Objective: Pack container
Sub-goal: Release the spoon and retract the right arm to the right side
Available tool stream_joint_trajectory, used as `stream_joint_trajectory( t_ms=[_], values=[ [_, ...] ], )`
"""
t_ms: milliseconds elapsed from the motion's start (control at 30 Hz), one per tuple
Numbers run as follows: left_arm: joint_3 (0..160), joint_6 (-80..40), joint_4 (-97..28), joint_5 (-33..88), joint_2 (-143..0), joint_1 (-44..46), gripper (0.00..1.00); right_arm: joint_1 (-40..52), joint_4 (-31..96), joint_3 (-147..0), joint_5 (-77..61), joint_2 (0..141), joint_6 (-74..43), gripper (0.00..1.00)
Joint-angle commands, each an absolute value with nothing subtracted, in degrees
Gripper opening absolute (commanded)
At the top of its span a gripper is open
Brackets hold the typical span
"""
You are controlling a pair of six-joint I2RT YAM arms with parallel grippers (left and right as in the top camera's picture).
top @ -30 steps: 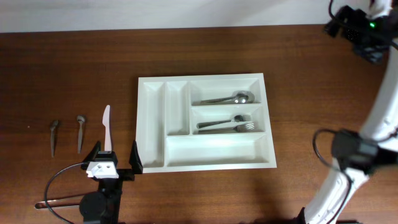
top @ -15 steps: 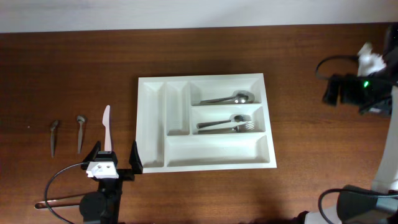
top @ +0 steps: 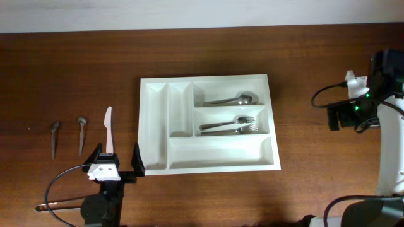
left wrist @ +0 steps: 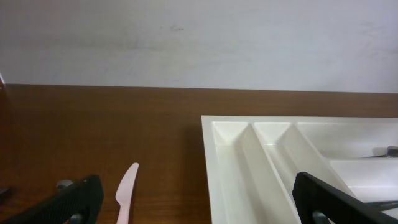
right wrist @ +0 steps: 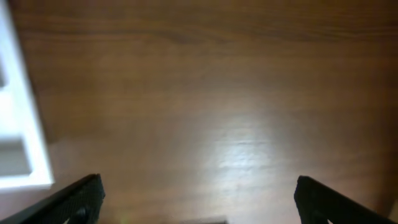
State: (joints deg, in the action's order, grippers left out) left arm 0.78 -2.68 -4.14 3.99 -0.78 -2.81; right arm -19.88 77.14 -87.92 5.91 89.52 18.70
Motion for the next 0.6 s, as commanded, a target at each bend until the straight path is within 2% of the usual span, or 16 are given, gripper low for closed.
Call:
stream_joint_trajectory(
  t_ms=[0,200,433,567],
  values=[
    [0.5,-3.0,-4.4,3.4,-0.3,-3.2,0.99,-25.4,75.1,-87.4,1.4,88.7,19.1,0.99],
    [0.5,-3.0,-4.4,3.4,-0.3,-3.2,0.99,-36.7,70.0,-87.4,-2.6,88.7,19.0,0.99],
    [0.5,-3.0,-4.4,3.4,-0.3,-3.2,0.99,-42.7,67.9,-87.4,-5.4,88.8,18.5,0.99],
    [0.5,-3.0,-4.4,3.4,-0.3,-3.2,0.99,-44.6,63.9,-87.4,-5.5,89.0,8.2,0.99]
  ],
)
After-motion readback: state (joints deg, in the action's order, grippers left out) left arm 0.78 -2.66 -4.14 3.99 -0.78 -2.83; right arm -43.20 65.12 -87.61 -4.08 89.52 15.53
